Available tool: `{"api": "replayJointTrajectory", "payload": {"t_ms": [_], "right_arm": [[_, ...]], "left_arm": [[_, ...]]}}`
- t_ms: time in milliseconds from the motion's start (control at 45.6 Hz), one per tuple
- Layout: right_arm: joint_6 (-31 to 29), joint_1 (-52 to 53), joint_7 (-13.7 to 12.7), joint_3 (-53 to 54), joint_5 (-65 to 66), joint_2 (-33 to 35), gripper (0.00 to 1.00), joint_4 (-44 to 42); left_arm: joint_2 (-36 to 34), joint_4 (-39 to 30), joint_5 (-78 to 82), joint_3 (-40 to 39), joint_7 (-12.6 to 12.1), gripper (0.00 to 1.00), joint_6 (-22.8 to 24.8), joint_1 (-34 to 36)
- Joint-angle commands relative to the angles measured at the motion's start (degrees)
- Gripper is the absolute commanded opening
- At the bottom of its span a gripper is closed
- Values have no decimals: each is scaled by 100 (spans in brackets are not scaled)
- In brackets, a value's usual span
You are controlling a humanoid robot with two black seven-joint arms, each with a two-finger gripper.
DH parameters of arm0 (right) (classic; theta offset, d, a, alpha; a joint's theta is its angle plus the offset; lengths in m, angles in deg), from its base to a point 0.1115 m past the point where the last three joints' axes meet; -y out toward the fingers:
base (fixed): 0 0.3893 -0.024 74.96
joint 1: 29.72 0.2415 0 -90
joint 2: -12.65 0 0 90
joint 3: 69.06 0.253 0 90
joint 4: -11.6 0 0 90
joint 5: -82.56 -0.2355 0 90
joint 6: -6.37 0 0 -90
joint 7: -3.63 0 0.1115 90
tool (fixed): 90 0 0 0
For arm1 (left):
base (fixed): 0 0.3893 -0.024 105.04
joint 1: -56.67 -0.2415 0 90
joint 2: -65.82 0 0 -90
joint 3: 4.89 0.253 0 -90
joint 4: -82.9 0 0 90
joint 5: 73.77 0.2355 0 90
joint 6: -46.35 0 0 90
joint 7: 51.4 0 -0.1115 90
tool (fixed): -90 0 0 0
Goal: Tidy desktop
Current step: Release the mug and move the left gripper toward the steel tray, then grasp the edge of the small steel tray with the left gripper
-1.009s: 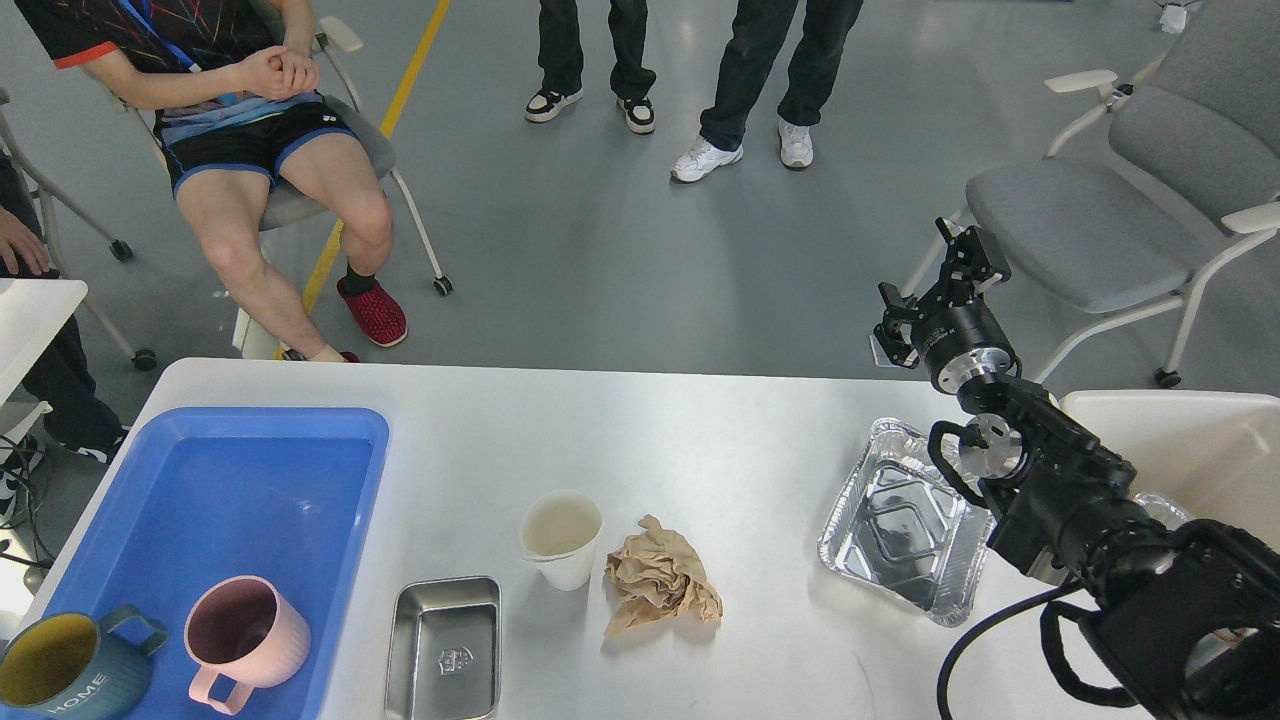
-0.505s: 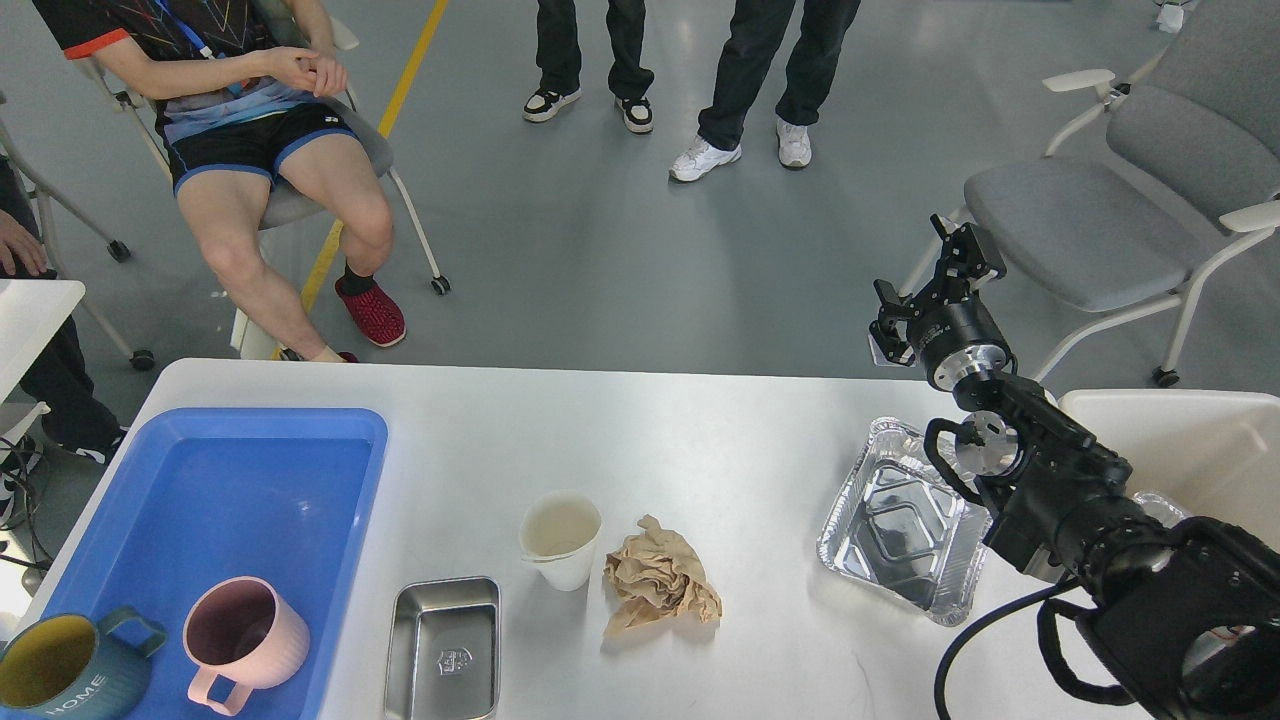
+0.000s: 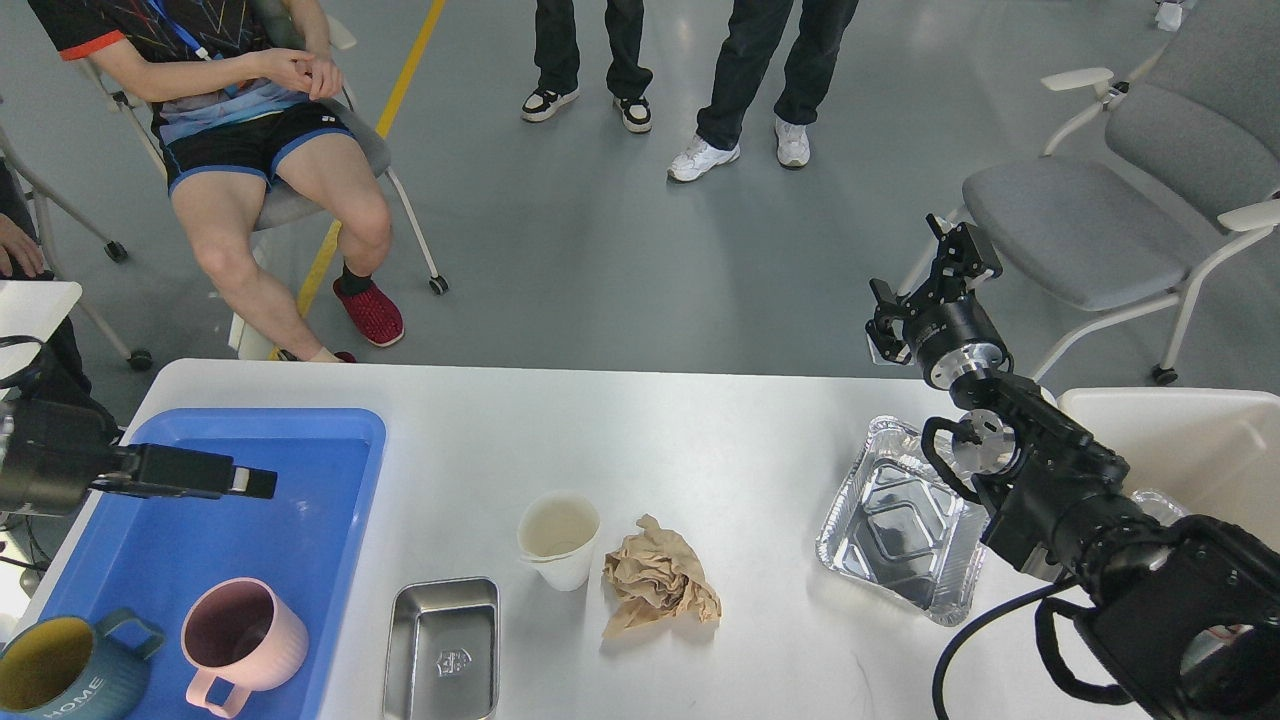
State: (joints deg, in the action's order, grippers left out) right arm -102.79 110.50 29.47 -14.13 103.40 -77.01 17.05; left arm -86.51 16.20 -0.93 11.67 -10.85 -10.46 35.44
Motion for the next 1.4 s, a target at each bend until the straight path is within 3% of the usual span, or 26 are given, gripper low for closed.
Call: {"api": "replayJointTrajectory", "payload": {"t_ms": [0, 219, 570, 900, 1382], "right_arm": [[9, 5, 0, 0, -1, 2, 100, 0], [9, 5, 0, 0, -1, 19, 100, -9], [9, 5, 0, 0, -1, 28, 100, -17], [9, 5, -8, 0, -1, 37, 100, -17], [9, 5, -9, -9, -1, 46, 100, -17]], "left_arm": [[739, 402, -7, 24, -21, 96, 3, -223], [1864, 921, -7, 41, -21, 96, 3, -557], [2708, 1668, 2, 50, -73, 96, -181, -1058], [2955, 1642, -7, 234, -73, 96, -155, -1163], [2717, 1660, -25, 577, -82, 96, -374, -1330]]}}
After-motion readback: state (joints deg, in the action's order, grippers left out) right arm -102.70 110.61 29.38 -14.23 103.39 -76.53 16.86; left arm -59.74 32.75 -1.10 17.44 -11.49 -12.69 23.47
